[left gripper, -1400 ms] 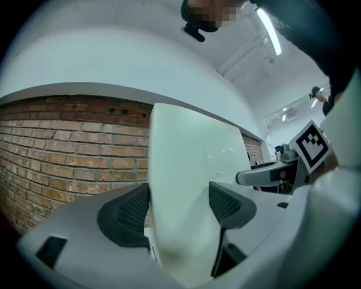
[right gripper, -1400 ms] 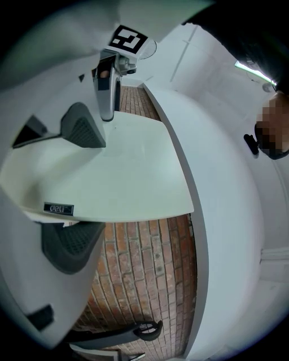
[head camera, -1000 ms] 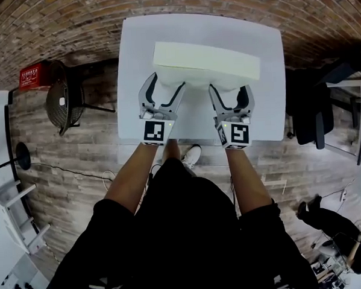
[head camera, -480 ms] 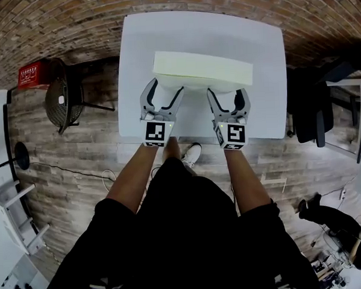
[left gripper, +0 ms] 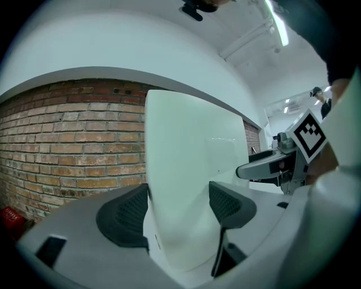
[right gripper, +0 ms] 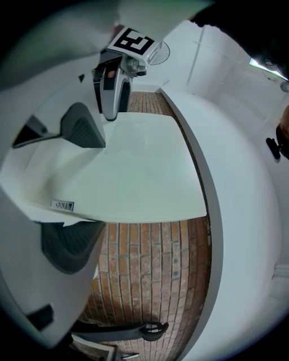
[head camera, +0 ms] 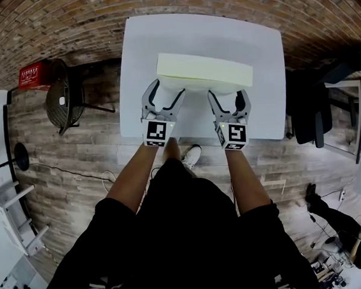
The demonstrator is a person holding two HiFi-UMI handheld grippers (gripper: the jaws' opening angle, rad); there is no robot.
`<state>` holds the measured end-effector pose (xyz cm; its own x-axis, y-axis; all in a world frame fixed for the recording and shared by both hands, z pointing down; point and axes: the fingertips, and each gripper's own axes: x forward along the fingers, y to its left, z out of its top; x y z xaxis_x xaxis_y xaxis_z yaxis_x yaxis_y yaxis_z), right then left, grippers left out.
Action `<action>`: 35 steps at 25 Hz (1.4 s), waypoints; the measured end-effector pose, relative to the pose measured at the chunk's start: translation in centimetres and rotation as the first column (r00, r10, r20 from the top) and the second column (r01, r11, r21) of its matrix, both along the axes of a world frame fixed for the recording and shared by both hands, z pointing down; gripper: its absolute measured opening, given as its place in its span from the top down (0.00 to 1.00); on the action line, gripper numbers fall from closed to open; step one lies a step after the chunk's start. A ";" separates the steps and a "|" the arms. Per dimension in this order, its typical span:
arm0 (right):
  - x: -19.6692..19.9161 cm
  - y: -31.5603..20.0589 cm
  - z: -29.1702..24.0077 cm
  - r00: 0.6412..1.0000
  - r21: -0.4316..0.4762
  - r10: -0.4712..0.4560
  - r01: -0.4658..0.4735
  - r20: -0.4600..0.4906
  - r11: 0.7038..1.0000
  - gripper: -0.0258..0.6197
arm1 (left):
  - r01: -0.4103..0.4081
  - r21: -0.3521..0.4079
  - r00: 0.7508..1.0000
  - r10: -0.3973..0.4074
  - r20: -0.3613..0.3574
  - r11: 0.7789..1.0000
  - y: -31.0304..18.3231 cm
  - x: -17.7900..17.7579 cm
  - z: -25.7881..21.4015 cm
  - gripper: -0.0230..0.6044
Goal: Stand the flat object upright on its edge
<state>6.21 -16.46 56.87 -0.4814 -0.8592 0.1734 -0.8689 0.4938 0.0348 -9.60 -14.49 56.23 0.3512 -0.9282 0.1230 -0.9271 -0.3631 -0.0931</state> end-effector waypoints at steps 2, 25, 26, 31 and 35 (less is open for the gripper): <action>-0.2 0.0 -0.1 1.000 -0.007 -0.007 0.007 -0.001 1.000 0.31 | 0.001 -0.004 1.000 -0.001 0.001 1.000 0.0 -0.1 0.0 0.44; 1.8 2.0 -3.9 0.997 0.013 -0.072 0.071 0.011 0.997 0.26 | 0.001 0.008 1.000 -0.001 0.021 1.000 2.8 -0.6 -5.3 0.44; 1.8 2.3 -4.5 0.997 0.019 -0.079 0.079 0.012 0.997 0.26 | -0.002 0.012 1.000 0.001 0.023 1.000 3.1 -0.5 -5.9 0.44; 1.6 4.4 -7.3 0.992 0.040 -0.126 0.126 0.016 0.991 0.28 | -0.013 0.020 1.000 0.013 0.016 1.000 5.0 -0.1 -8.3 0.44; 1.6 6.1 -9.2 0.988 0.053 -0.154 0.153 0.028 0.987 0.35 | -0.015 0.029 1.000 0.015 0.004 0.999 6.5 0.2 -10.2 0.44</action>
<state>7.85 -10.39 47.64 -0.6127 -0.7821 0.1139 -0.7840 0.6196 0.0367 -9.42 -8.01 46.07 0.3648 -0.9259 0.0979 -0.9211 -0.3743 -0.1075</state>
